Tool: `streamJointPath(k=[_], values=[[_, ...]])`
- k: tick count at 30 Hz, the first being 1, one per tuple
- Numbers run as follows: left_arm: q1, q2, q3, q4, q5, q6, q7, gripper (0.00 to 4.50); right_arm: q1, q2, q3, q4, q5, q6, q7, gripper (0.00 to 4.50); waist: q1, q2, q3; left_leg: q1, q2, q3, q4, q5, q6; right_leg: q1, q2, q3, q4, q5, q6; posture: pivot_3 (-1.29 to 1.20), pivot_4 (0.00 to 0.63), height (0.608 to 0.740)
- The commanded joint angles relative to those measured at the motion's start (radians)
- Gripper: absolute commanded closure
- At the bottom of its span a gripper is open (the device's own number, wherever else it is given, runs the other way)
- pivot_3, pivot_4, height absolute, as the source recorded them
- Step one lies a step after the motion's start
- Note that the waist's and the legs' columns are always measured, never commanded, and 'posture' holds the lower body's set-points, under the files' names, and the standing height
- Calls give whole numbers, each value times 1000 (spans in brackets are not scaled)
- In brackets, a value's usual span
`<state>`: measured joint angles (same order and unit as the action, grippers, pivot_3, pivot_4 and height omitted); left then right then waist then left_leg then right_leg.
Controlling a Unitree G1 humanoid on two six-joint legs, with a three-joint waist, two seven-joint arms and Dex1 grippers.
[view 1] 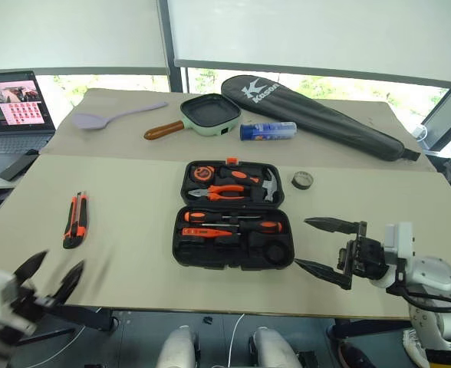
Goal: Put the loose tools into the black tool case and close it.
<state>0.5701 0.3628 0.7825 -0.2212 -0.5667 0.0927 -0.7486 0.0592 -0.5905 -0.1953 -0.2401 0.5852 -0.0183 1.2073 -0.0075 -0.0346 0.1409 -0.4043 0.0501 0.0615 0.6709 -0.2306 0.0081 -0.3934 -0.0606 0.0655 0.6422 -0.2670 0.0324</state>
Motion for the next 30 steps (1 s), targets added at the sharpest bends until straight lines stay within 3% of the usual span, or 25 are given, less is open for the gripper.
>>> streamJointPath(k=[1,5,11,20,26,30], values=[[5,5,31,-35,-19,36,93,9,-30,5,-2,-14,30,-2,-2,0,5,0,0,0,0,0,0,0,0,-1,0,0,0,0,-1,0,150,740],[-58,45,22,-93,-83,155,203,9,-64,13,2,-25,51,8,-19,0,8,-1,0,0,0,1,0,0,-1,-6,0,0,0,-1,-2,0,150,740],[-395,181,-38,-111,-218,591,582,9,-143,30,52,-81,63,42,-55,0,13,-2,1,-1,0,0,0,1,-1,-4,1,0,5,3,4,0,150,740],[-683,252,-265,153,9,680,696,9,-185,60,98,-98,36,58,-112,0,-7,-3,2,-2,-3,0,-5,0,-1,-7,3,1,5,4,3,0,150,740],[-763,224,-296,236,34,701,677,9,-183,62,95,-95,30,56,-137,0,-5,-4,2,-3,-2,0,-6,0,-2,-9,2,1,5,4,3,0,150,740],[-774,210,-325,280,32,702,608,1074,-189,62,99,-84,26,49,-140,0,-2,-4,2,-3,-2,0,-6,0,-2,-9,1,1,5,4,3,0,150,740]])
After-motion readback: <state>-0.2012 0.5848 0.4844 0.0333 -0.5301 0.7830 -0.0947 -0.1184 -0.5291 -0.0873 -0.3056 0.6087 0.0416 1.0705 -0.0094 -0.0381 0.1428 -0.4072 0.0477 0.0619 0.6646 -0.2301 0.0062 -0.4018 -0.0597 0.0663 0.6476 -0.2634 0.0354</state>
